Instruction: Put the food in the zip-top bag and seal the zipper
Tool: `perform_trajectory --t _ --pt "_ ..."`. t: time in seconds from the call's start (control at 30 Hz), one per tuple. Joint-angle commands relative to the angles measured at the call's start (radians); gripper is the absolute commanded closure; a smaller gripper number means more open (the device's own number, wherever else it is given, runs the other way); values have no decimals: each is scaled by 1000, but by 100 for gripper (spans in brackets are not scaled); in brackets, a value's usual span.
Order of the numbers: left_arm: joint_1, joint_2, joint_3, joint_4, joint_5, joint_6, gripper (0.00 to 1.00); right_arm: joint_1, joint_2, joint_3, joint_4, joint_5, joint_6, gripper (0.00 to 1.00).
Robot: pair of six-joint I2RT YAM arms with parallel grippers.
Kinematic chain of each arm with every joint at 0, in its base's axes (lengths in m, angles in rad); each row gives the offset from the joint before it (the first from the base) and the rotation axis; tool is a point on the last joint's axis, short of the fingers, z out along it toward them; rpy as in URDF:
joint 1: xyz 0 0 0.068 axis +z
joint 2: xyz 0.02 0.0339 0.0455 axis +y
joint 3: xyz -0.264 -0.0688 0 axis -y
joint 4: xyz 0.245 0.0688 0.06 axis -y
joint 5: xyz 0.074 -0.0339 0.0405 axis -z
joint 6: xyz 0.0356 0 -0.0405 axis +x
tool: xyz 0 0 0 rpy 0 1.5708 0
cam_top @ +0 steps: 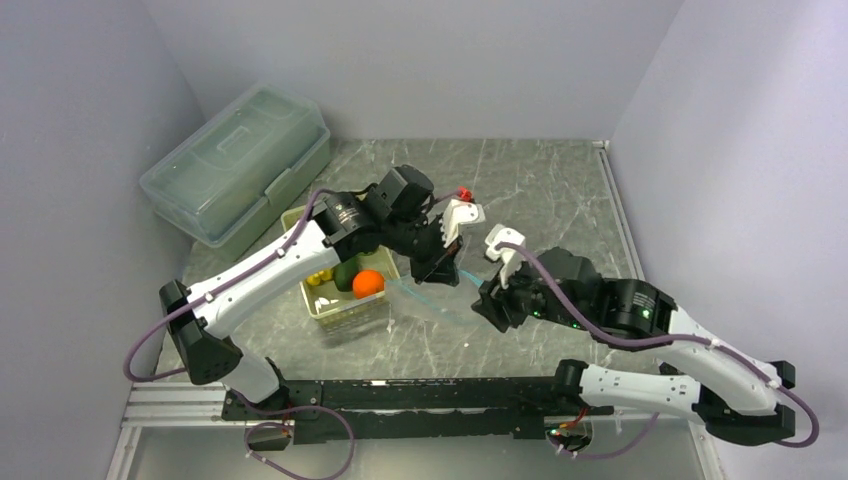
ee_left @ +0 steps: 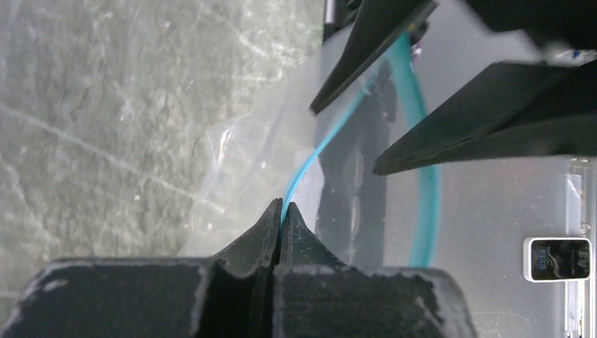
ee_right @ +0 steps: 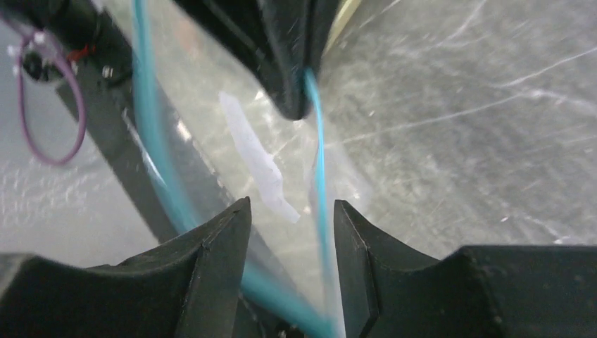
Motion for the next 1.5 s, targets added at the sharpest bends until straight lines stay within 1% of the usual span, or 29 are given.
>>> perform_trajectory --t 0.0,0.1,0.2,0.33,0.4,0.57,0.7,0.8,1.0,1.13,1.27,1.4,1.47 --pt "-9 -33 -27 -38 -178 -39 100 -2 -76 40 169 140 14 46" --pt "-8 -51 -25 -14 -217 -60 100 -2 -88 66 179 174 17 43" --pt "-8 -52 13 -24 -247 -66 100 -2 -95 101 189 259 30 38" --pt "-7 -49 88 -75 -341 -73 100 -2 -105 142 209 358 51 28" --pt "-7 -57 114 -90 -396 -79 100 -2 -102 157 215 393 58 26" --pt "-8 -93 171 -102 -592 -108 100 -2 -72 167 211 517 101 24" --pt "-7 -118 206 -113 -782 -112 100 -2 -43 154 221 572 116 23" --pt "-7 -126 229 -128 -891 -112 100 -3 -11 138 232 598 135 22" --pt "-8 -128 279 -156 -1162 -113 100 -12 43 73 327 568 147 19" --pt "-7 -131 303 -167 -1327 -99 100 -79 126 61 370 444 165 19" --pt "-7 -126 291 -174 -1492 -79 100 -180 229 41 435 246 185 20" --pt "-5 -126 255 -174 -1648 -76 100 -192 334 43 493 197 200 21" --pt "-6 -129 244 -187 -1698 -87 100 -197 386 49 517 168 208 21"
